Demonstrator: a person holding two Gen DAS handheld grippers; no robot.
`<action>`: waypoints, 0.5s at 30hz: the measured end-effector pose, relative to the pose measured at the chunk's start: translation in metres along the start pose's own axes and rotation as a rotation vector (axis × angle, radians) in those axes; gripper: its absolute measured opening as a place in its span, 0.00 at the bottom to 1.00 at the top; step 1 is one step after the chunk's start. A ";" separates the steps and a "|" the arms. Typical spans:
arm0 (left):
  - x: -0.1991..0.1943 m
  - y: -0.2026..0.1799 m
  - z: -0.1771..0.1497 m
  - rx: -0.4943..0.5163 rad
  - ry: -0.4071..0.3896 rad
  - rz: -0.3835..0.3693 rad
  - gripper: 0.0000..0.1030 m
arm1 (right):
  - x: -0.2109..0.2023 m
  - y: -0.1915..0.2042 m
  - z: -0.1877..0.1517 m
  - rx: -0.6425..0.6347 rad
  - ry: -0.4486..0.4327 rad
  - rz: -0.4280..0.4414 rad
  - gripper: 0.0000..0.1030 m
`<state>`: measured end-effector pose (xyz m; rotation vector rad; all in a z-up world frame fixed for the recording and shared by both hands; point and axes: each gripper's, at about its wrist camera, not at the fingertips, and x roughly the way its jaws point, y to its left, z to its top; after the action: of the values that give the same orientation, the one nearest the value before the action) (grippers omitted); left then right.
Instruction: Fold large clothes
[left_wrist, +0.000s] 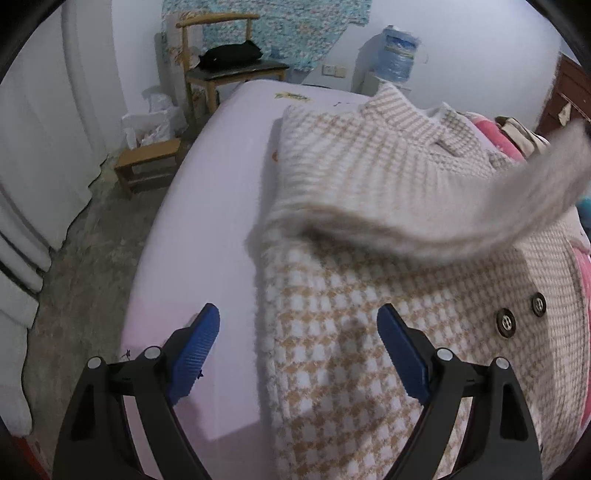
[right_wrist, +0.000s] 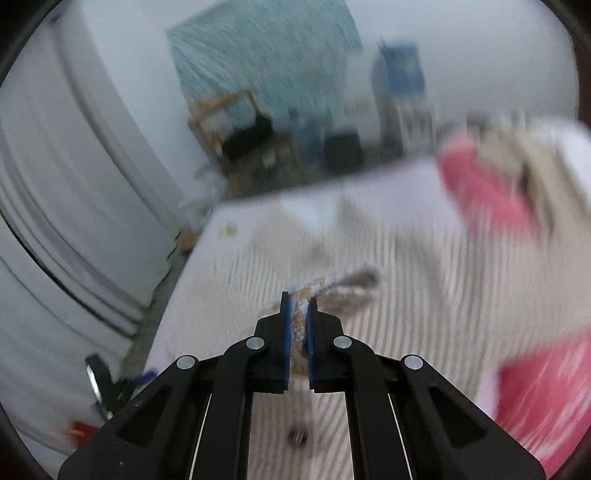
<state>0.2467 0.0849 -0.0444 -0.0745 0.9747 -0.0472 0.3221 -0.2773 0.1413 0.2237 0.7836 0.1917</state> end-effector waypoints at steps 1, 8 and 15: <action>0.002 0.002 0.000 -0.009 0.006 0.004 0.83 | -0.007 0.003 0.009 -0.042 -0.046 -0.035 0.05; 0.004 0.006 -0.001 -0.011 0.014 0.014 0.83 | 0.052 -0.052 -0.005 -0.009 0.081 -0.167 0.05; 0.004 0.010 0.000 -0.021 0.007 0.051 0.83 | 0.075 -0.054 0.012 0.075 0.089 -0.056 0.05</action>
<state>0.2493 0.0942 -0.0487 -0.0690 0.9836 0.0096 0.3874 -0.3120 0.0841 0.2647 0.8853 0.1204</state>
